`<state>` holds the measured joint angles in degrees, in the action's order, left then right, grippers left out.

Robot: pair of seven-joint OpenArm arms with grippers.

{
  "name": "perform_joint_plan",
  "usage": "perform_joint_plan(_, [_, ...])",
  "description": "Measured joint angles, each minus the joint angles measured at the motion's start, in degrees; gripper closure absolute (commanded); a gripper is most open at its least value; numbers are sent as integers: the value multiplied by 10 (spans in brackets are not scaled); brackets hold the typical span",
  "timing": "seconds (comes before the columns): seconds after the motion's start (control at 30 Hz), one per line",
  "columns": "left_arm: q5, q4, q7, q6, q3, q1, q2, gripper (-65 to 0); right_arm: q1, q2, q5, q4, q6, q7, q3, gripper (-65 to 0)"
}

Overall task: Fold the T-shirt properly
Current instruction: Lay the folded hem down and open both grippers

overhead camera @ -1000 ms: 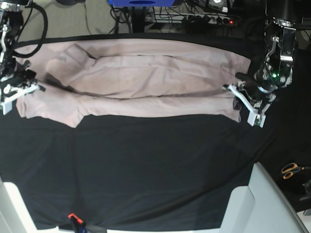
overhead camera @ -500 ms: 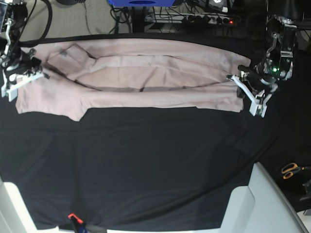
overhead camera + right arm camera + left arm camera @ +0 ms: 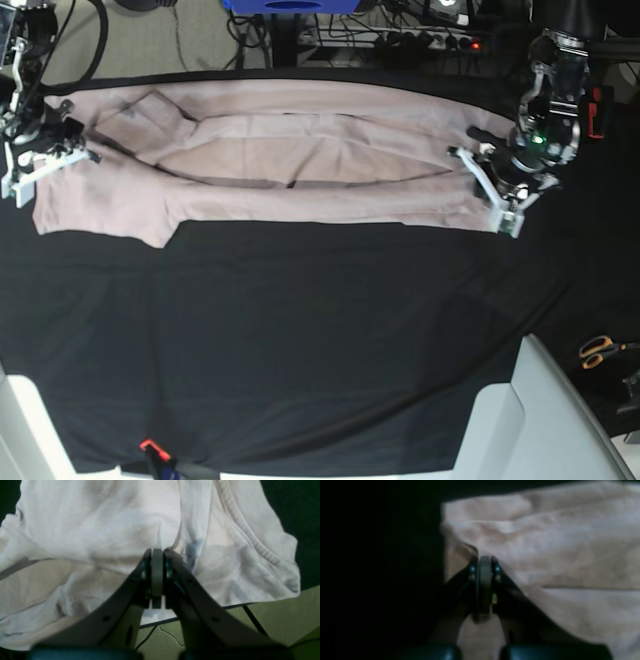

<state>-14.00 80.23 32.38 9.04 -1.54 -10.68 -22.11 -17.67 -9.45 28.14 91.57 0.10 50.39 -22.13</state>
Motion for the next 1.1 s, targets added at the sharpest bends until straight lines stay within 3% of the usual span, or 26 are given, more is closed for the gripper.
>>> perform_joint_plan(0.13, [-3,0,0,-1,-1,0,0,0,0,0,-55,-1,-16,0,-1,0])
perform_joint_plan(0.47, [-3,0,0,-1,0,0,-1,0,0,2,-55,-1,-16,-2,-2,0])
perform_joint_plan(0.8, [-3,0,0,-1,-1,0,0,0,10,5,-52,-42,-18,2,-50,-6])
perform_joint_plan(0.87, [-3,0,0,-1,-1,0,0,0,10,5,-52,-42,-18,2,-50,-59])
perform_joint_plan(1.0, [-3,0,0,-1,-1,0,0,0,8,5,-57,-30,-18,2,-50,-243])
perform_joint_plan(1.1, [-3,0,0,-1,-1,-5,0,0,6,6,-56,15,-18,2,-50,-248])
